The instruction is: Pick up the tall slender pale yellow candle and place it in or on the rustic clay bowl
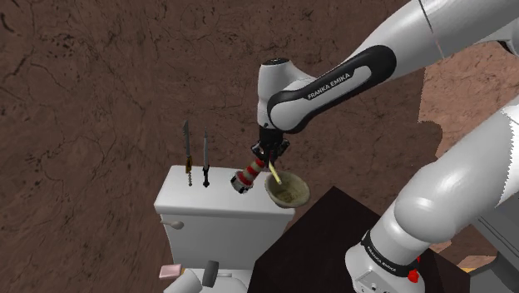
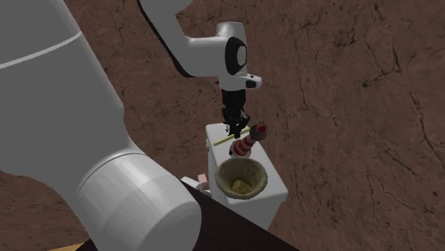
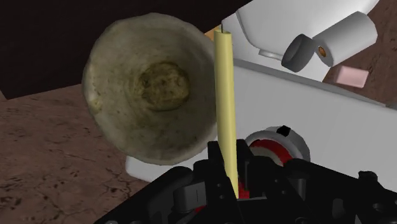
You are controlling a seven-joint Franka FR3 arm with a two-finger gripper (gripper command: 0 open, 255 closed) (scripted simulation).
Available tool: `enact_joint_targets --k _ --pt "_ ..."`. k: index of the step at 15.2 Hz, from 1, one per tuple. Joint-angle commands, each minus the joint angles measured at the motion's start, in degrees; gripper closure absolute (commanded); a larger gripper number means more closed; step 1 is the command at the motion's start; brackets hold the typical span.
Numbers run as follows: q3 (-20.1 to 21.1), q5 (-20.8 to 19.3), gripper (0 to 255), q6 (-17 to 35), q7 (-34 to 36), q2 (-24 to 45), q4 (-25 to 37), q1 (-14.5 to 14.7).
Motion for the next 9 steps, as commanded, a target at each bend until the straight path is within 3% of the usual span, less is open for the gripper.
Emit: enact_joint_targets --k 1,5,9 --pt "-1.6 0.3 255 0.1 -2.8 -2.9 -2.7 -0.8" --pt "-5.6 -0.3 255 0.5 -8.6 -8.5 -8.1 -2.9" --pt "-5.7 -1.0 255 3.5 -8.5 -6.9 -9.5 -3.3"
